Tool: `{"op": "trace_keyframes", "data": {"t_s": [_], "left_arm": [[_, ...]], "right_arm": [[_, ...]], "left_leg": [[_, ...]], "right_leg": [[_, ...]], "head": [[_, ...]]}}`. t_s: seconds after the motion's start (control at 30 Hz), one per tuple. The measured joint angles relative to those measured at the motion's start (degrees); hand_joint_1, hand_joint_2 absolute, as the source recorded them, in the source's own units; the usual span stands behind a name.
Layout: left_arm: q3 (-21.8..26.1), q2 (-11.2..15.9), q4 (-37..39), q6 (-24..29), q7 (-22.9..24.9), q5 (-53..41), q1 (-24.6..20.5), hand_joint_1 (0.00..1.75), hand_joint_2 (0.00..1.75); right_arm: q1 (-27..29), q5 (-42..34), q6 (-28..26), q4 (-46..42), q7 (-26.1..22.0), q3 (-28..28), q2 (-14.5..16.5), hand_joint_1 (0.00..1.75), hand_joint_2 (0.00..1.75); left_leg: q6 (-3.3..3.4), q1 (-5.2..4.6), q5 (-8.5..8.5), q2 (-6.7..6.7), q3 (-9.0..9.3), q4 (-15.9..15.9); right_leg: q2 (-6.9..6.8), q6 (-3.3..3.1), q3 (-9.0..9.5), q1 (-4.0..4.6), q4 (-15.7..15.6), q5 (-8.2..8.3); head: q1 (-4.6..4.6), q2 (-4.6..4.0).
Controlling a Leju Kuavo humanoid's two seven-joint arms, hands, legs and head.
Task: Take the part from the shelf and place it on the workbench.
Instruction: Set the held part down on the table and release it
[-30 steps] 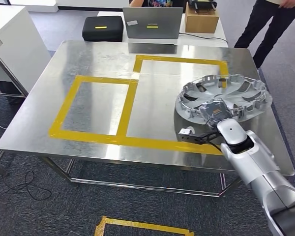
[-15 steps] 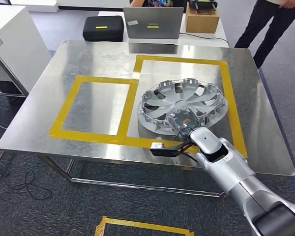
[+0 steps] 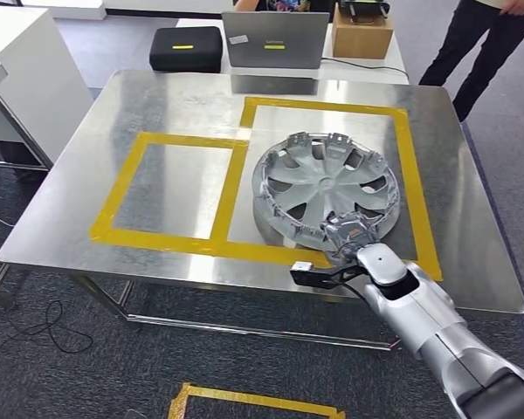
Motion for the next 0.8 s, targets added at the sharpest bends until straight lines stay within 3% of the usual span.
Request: {"op": "trace_keyframes", "data": {"t_s": [0.03, 0.17, 0.6, 0.8], "left_arm": [[0.00, 0.00, 0.00, 0.01, 0.00, 0.04, 0.07, 0.00, 1.75], [0.00, 0.02, 0.00, 0.01, 0.01, 0.20, 0.07, 0.00, 0.00], [0.26, -0.02, 0.00, 0.98, 0.93, 1.79, 0.21, 0.00, 0.00], [1.32, -0.16, 0.00, 1.52, 1.20, 3.15, 0.72, 0.00, 0.00]], "right_arm": [[0.11, 0.01, 0.02, 0.31, 0.13, -0.25, -0.26, 0.00, 0.00], [0.18, 0.25, 0.32, 1.10, 0.58, -0.97, -0.87, 0.00, 0.00], [-2.49, -1.43, 12.04, 4.89, 2.58, -4.89, -2.22, 0.00, 0.00], [-2.08, -3.23, 18.26, -0.78, 3.67, -5.07, -4.91, 0.00, 0.00]], "left_leg": [[-0.01, -0.01, 0.00, 0.01, -0.02, 0.01], [-0.01, -0.02, -0.01, 0.03, -0.04, 0.01], [0.01, -0.01, 0.01, 0.02, -0.07, 0.02], [0.05, -0.05, 0.04, 0.01, -0.13, 0.06]], "right_leg": [[0.05, 0.00, -0.03, 0.00, 0.00, 0.01], [0.08, 0.01, -0.08, -0.01, 0.00, 0.02], [0.01, 0.06, -0.08, -0.02, -0.01, 0.06], [-0.02, 0.07, -0.11, -0.07, -0.01, 0.08]], "head": [[0.01, 0.00], [-0.01, 0.00], [-0.01, 0.00], [-0.01, 0.00]]}}
